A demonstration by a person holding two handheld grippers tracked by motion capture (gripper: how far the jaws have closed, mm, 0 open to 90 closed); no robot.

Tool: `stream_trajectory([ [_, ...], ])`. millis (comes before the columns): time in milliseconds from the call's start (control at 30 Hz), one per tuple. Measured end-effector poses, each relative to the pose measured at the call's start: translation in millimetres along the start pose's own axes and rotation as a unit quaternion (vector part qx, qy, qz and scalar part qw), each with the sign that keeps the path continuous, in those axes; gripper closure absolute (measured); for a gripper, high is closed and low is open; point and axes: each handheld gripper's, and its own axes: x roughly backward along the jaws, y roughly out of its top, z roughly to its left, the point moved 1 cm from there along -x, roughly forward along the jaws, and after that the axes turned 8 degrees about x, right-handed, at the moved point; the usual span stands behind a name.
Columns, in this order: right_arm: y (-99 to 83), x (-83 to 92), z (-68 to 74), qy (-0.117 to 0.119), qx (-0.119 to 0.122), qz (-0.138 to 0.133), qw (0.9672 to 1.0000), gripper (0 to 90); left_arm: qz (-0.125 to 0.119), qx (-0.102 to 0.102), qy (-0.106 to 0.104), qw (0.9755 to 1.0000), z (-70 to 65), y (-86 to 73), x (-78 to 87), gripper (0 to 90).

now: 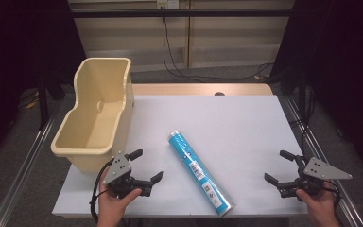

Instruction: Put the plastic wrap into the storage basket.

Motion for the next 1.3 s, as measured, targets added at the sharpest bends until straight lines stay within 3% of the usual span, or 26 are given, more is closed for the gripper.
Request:
stream_trajectory([
  [267, -1.0, 1.0, -0.5, -0.001, 0.0, 0.007, 1.0, 1.0, 0.015, -0.004, -0.008, 0.9999, -2.1, -0.1, -6.8, 0.5],
  [467, -1.1, -0.6, 0.6, -0.001, 0.004, 0.013, 0.9999, 1.1, 0.03, 0.015, -0.01, 0.9994, -2.6, 1.7, -12.1, 0.0],
  [567, -1.5, -1.9, 1.3, 0.001, 0.003, 0.018, 0.9998, 1.1, 0.057, 0.005, -0.009, 0.9983, -4.3, 3.1, -19.1, 0.0],
  [767, -2.0, -2.4, 1.9, 0.001, 0.007, 0.025, 0.9997, 1.2, 0.075, 0.004, -0.019, 0.997, -9.6, 6.4, -31.5, 0.0],
  [900, -1.9, -1.7, 1.8, 0.002, 0.01, 0.028, 0.9995, 1.3, 0.1, 0.014, -0.035, 0.9943, -15.1, 9.3, -44.5, 0.0],
  [1033, -1.1, -1.1, 1.4, 0.001, 0.008, 0.029, 0.9995, 1.3, 0.123, 0.031, -0.036, 0.9912, -18.0, 11.1, -53.5, 0.0],
  [1100, -1.4, -1.4, 1.5, 0.0, 0.006, 0.03, 0.9995, 1.3, 0.134, 0.043, -0.033, 0.9895, -18.7, 12.7, -58.3, 0.0],
  [1300, -1.0, -2.4, 1.9, -0.001, 0.009, 0.031, 0.9995, 1.5, 0.162, 0.049, -0.021, 0.9853, -21.2, 20.4, -74.7, 0.0],
])
